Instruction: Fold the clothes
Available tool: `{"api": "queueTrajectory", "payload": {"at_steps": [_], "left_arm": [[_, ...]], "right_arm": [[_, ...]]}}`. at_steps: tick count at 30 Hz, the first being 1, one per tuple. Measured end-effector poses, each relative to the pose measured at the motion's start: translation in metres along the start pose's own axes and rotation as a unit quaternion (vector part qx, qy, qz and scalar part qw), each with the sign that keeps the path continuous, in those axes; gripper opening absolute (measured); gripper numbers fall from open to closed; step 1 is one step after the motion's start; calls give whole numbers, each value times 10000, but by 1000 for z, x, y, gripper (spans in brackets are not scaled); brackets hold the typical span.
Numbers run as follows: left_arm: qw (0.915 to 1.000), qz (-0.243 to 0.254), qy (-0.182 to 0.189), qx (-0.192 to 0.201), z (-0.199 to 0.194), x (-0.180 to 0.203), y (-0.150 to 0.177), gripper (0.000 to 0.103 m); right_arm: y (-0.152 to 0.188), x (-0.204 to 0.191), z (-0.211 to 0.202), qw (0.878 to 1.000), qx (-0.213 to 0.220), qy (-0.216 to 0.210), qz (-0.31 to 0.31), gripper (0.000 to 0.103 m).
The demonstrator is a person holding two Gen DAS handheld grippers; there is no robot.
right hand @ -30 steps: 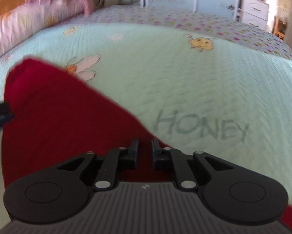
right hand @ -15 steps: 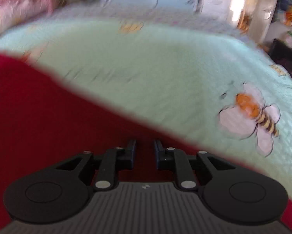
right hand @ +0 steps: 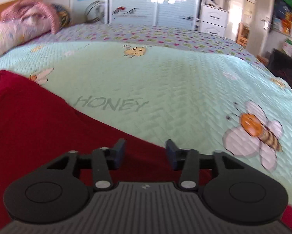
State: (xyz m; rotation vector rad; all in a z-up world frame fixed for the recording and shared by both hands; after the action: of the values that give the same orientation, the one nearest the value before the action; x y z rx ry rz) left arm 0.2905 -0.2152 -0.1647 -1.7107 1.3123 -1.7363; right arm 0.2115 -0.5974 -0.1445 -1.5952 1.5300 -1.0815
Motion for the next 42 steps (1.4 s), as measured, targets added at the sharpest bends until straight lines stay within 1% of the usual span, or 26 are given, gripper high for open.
{"api": "queueTrajectory", "payload": {"at_steps": [2, 3, 5, 6, 9, 11, 12, 13, 15, 19, 21, 23, 25, 26, 28, 29, 30, 31, 32, 34, 35, 37, 39, 40, 42], "left_arm": [[10000, 3, 0, -2, 0, 0, 0, 100], [10000, 0, 2, -2, 0, 0, 0, 100], [10000, -7, 5, -1, 0, 0, 0, 100], [10000, -8, 5, -1, 0, 0, 0, 100], [10000, -10, 3, 0, -1, 1, 0, 100], [10000, -9, 2, -1, 0, 1, 0, 100], [10000, -8, 2, -1, 0, 1, 0, 100], [10000, -8, 2, -1, 0, 1, -1, 101], [10000, -10, 4, 0, 0, 1, 0, 101], [10000, -13, 9, -1, -1, 2, 0, 101], [10000, -19, 12, 1, -1, 2, 0, 101], [10000, -16, 13, 0, -1, 2, 0, 101], [10000, -18, 15, -1, -1, 2, 0, 101], [10000, -18, 16, -1, -1, 2, 0, 101], [10000, -18, 18, -1, -1, 2, 0, 101], [10000, -19, 19, -1, -1, 2, 0, 102], [10000, -21, 20, 0, -1, 2, 0, 102], [10000, -22, 22, 0, -1, 2, 0, 102], [10000, -23, 23, 1, -1, 2, 0, 102], [10000, -25, 26, 2, -2, 2, 0, 102], [10000, -26, 28, 2, -2, 2, 0, 102], [10000, -25, 30, 2, -1, 2, 0, 102], [10000, -27, 32, 2, -1, 3, 0, 102], [10000, -29, 33, 3, -2, 3, 0, 102], [10000, -30, 33, 4, -2, 4, 0, 102]], "right_arm": [[4, -15, 8, 9989, -163, -237, -381, 50], [6, -22, 8, 9979, -179, -322, -531, 50], [7, -25, 10, 9968, -200, -349, -692, 47], [7, -24, 11, 9973, -234, -405, -570, 35], [7, -26, 14, 9971, -394, -618, -228, 17], [4, -27, 17, 9963, -488, -712, -46, 9], [3, -26, 19, 9961, -503, -722, 32, 2], [1, -25, 21, 9960, -513, -726, 103, 2], [-6, -20, 21, 9974, -364, -606, 168, 2], [-2, -6, 39, 9993, -365, -95, -57, 0], [-2, -5, 44, 9993, -344, -9, -132, 0], [-11, -1, 39, 9997, -157, 163, -64, 0], [-17, 3, 28, 9997, -21, 225, 51, 4], [-18, 3, 23, 9997, -15, 189, 149, 7], [-16, -1, 15, 9996, -42, 8, 288, 20], [-15, -3, 11, 9993, -56, -87, 355, 30], [-12, -8, 12, 9994, -114, -156, 304, 37], [-8, -12, 14, 9993, -180, -221, 232, 38], [-5, -17, 16, 9992, -246, -287, 160, 36], [3, -21, 25, 9992, -287, -208, -179, 14], [3, -19, 30, 9993, -264, -128, -216, 2], [0, -14, 38, 9995, -203, 46, -240, 1], [-2, -5, 42, 9985, -131, 338, -410, 0], [-4, 1, 40, 9983, -97, 449, -357, 0], [-6, 17, 26, 9989, -4, 466, 108, 3]]}}
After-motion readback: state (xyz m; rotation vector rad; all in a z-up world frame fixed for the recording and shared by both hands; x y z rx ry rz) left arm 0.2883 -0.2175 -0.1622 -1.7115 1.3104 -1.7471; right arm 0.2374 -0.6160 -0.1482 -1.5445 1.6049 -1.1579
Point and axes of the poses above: each gripper's, at about its wrist camera, not at the fingertips, and z roughly the way its jaws point, x to its right, y to its underside, the point moved 10 cm from there along z, roughly the way its jaws point, and after that the axes turned 15 degrees about x, right-handed, at the moved point
